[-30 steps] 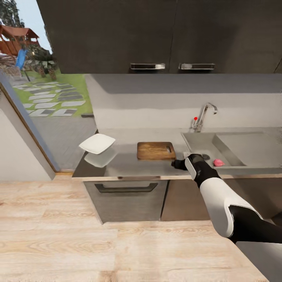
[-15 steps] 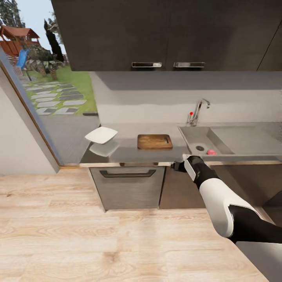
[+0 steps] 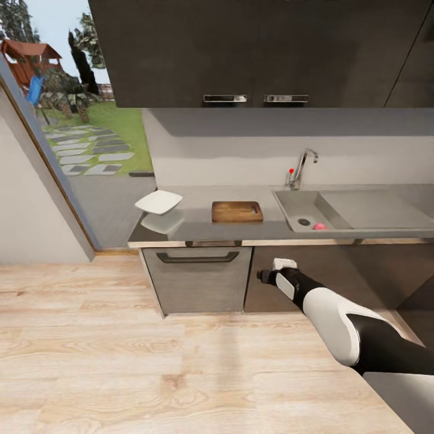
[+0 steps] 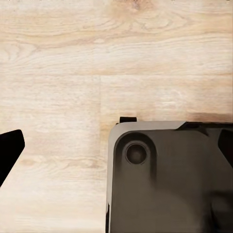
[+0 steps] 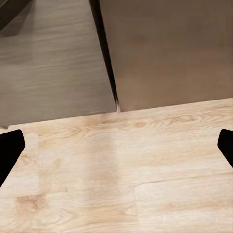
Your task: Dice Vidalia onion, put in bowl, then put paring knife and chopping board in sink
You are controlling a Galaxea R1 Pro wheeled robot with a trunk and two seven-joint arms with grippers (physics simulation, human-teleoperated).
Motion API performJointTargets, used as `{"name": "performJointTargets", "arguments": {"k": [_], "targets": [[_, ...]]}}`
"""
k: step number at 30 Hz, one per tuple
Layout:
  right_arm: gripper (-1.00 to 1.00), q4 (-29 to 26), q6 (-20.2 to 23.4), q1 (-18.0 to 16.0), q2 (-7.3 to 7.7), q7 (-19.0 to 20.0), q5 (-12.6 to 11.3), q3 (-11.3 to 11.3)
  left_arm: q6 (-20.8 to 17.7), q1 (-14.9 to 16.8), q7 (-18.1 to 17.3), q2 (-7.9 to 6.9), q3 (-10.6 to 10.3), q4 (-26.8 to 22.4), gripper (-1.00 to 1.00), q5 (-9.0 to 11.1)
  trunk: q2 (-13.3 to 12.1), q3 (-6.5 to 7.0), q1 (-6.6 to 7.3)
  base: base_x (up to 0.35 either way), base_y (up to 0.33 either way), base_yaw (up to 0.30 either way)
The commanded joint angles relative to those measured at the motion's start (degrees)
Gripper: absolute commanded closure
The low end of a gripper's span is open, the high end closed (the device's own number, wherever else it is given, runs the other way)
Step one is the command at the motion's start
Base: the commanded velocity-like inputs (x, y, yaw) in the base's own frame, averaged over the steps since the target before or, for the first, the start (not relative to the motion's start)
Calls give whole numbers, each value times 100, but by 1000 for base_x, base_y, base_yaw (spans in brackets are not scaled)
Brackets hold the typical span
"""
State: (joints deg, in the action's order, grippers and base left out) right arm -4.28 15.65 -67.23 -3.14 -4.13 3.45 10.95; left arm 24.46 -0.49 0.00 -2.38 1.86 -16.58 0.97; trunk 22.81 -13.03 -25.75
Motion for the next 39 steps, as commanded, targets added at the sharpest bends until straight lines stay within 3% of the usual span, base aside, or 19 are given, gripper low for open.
{"name": "performJointTargets", "arguments": {"k": [1, 5, 16, 25, 39], "targets": [[-100, 57, -96, 4, -4, -17, 38, 41, 6, -3, -2, 1, 7, -14, -100, 7, 11, -9, -3, -14, 0, 0], [-100, 246, -772, 239, -5, -17, 41, 38, 6, -3, -10, 15, 11, -31, -100, -3, 11, -9, -3, -7, 0, 0], [-100, 311, -2786, 1923, -15, 6, 66, 25, -20, -3, -5, 73, 13, -329, -100, -16, 11, -9, -3, -1, 0, 0], [-100, 320, -4031, 3227, -11, 142, 70, 23, -37, -3, 8, 152, 10, -674, -100, -12, 11, -9, -3, 0, 0, 0], [-100, 338, -5894, 5196, -73, 175, 74, 11, -30, -3, 1, 159, 14, -689, -100, 7, 11, -9, -3, 0, 0, 0]]}}
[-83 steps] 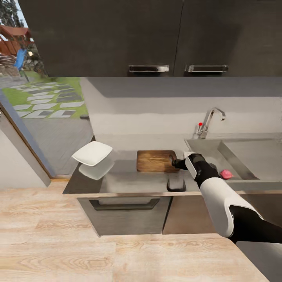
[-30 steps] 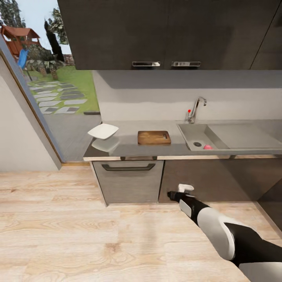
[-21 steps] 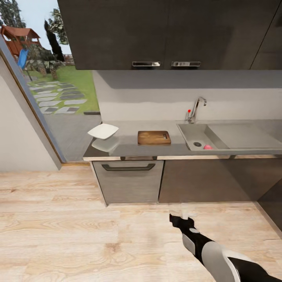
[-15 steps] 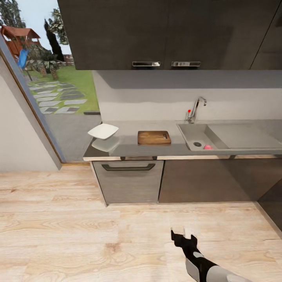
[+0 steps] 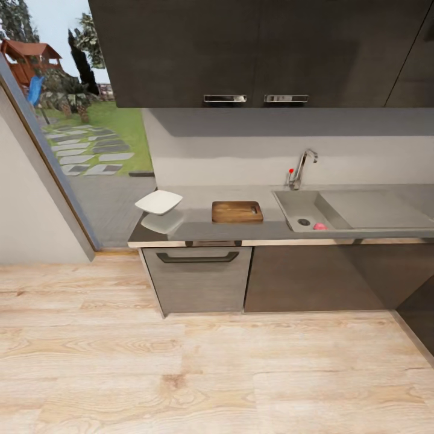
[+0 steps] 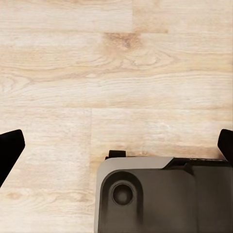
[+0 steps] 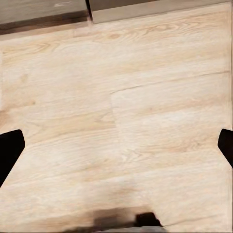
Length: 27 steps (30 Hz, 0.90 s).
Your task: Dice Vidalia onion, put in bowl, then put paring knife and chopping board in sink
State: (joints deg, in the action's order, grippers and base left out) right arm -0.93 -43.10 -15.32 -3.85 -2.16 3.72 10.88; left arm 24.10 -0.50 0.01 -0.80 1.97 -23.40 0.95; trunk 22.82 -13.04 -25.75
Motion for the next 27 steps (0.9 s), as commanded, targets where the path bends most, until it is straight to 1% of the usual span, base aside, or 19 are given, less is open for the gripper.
{"name": "performJointTargets", "arguments": {"k": [1, 2, 3, 4, 6, 7, 9, 11, 12, 13, 14, 17, 18, 19, 20, 22, 23, 27], "targets": [[-100, 3, -94, 94, -5, -22, 49, 17, 7, -2, 0, 0, 2, -8, -100, 9, 10, -8, -4, 0, 0, 0], [-100, 4, -248, 268, -22, -22, 59, 15, 7, -2, 0, 1, 2, -8, -100, 13, 10, -8, -4, 0, 0, 0], [-100, 4, -334, 354, -37, -22, 64, 14, 7, -2, 0, 1, 2, -6, -100, 14, 10, -8, -4, 0, 0, 0], [-100, 4, -543, 518, -72, -22, 81, 16, 7, -2, 0, 1, 4, 0, -100, 14, 10, -8, -4, 0, 0, 0], [-100, 5, -789, 664, -120, -28, 107, 14, 7, -2, 0, 1, 3, 4, -100, 16, 10, -8, -4, 0, 0, 0], [-100, 5, -1025, 771, -191, -52, 147, 13, 4, -2, 1, 4, 4, 6, -100, 17, 10, -8, -4, 0, 0, 0], [-100, -12, -1272, 864, -288, -93, 243, -2, 6, -2, 3, 17, 5, 3, -100, 12, 10, -8, -4, 0, 0, 0], [-100, -23, -1346, 902, -311, -134, 314, -24, 6, -2, 2, 30, 5, -5, -100, 7, 10, -8, -4, 0, 0, 0], [-100, -41, -1343, 927, -294, -181, 371, -43, 7, -2, 3, 39, 3, -11, -100, 3, 10, -8, -4, 0, 0, 0], [-100, -52, -1315, 937, -269, -205, 391, -48, 7, -2, 4, 42, 4, -12, -100, 3, 10, -8, -4, 0, 0, 0], [-100, -95, -1212, 952, -203, -249, 418, -52, 7, -2, 5, 46, 4, -10, -100, 3, 10, -8, -4, 0, 0, 0], [-100, -242, -933, 965, -101, -288, 438, -54, 7, -2, 7, 49, 5, -9, -100, 4, 10, -8, -4, 0, 0, 0], [-100, -424, -669, 966, -53, -301, 442, -53, 7, -2, 7, 51, 5, -5, -100, 10, 10, -8, -4, 0, 0, 0], [-100, -547, -521, 965, -35, -303, 443, -52, 7, -2, 7, 51, 5, -2, -100, 13, 10, -8, -4, 0, 0, 0], [-100, -840, -213, 964, -12, -306, 440, -52, 7, -2, 8, 52, 5, 6, -100, 19, 10, -8, -4, 0, 0, 0], [-100, -1155, 64, 963, -1, -305, 434, -53, 10, -2, 6, 52, 2, 14, -100, 22, 10, -8, -4, 0, 0, 0], [-100, -1434, 271, 965, 7, -298, 424, -53, 14, -2, 5, 53, 0, 21, -100, 24, 10, -8, -4, 0, 0, 0], [-100, -1769, 521, 962, 13, -278, 409, -46, 26, -2, 1, 51, -2, 63, -100, 27, 10, -8, -4, 0, 0, 0]]}}
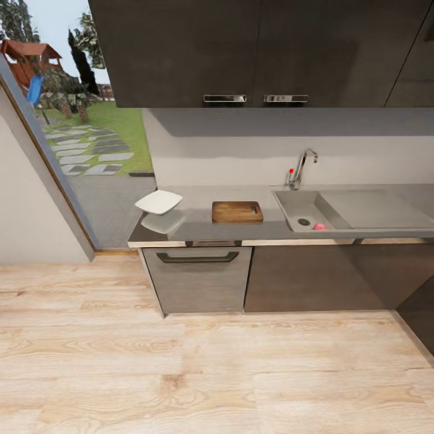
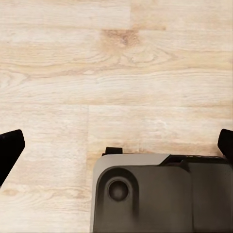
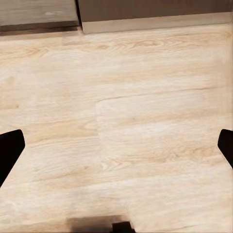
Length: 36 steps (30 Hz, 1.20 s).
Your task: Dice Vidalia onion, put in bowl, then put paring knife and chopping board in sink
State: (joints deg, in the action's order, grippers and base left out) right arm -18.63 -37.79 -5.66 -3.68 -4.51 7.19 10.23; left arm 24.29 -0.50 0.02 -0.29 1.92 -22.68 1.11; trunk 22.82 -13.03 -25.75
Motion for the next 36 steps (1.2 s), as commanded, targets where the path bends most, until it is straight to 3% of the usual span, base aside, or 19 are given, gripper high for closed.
{"name": "performJointTargets", "arguments": {"k": [1, 10, 14, 36], "targets": [[-100, -56, 28, -4, -3, -40, 59, 20, 9, -2, -1, -2, 4, 12, -100, 11, 10, -9, -3, 0, 0, 0], [-100, -167, 64, -4, -15, -48, 40, 14, 14, -2, -2, -14, 10, 53, -100, 12, 10, -9, -3, 0, 0, 0], [-100, -167, -115, -5, -18, -49, 37, 6, 14, -2, 2, -15, 10, 57, -100, 12, 10, -7, -3, 8, -12, -31], [-100, -158, -220, -2, -18, -41, 37, -4, 14, -2, 6, -15, 11, 58, -100, 12, 10, 78, -3, 182, -189, -237]]}}
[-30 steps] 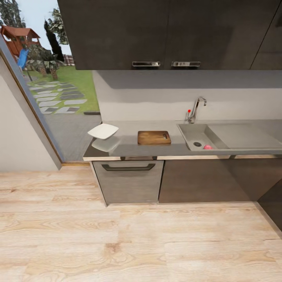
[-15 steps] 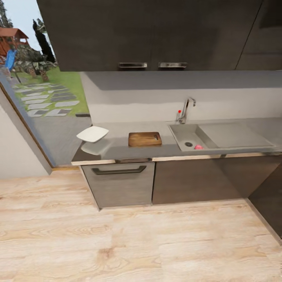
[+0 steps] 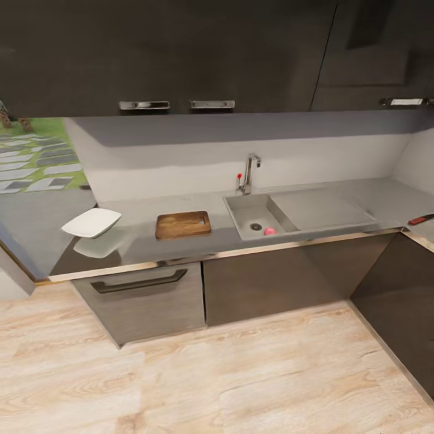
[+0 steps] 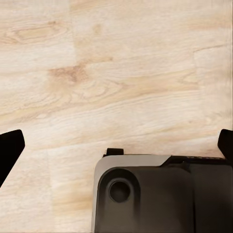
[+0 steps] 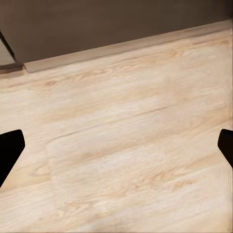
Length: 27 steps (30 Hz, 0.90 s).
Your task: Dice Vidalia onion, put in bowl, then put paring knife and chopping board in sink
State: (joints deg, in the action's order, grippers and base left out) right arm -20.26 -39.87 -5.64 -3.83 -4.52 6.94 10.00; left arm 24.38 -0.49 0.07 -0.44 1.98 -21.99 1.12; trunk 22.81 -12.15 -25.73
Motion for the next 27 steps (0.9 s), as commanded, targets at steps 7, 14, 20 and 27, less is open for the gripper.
{"name": "performJointTargets", "arguments": {"k": [7, 14, 20, 27], "targets": [[-100, 4, -13, -5, -4, -41, 62, 19, 6, -4, 1, 0, 4, -9, -100, 11, 10, 19, -6, 218, -223, -251], [-100, 4, -26, -1, -4, -41, 68, 19, 6, -4, -1, 0, 4, -14, -100, 11, 10, 48, -6, 218, -223, -251], [-100, 4, -121, -3, -4, -41, 62, 19, 6, -4, -3, 0, 4, -14, -100, 11, 10, 73, -6, 218, -222, -251], [-100, 4, -158, -6, -4, -41, 67, 19, 6, -4, -2, 0, 4, -15, -100, 11, 10, 102, -6, 218, -218, -251]]}}
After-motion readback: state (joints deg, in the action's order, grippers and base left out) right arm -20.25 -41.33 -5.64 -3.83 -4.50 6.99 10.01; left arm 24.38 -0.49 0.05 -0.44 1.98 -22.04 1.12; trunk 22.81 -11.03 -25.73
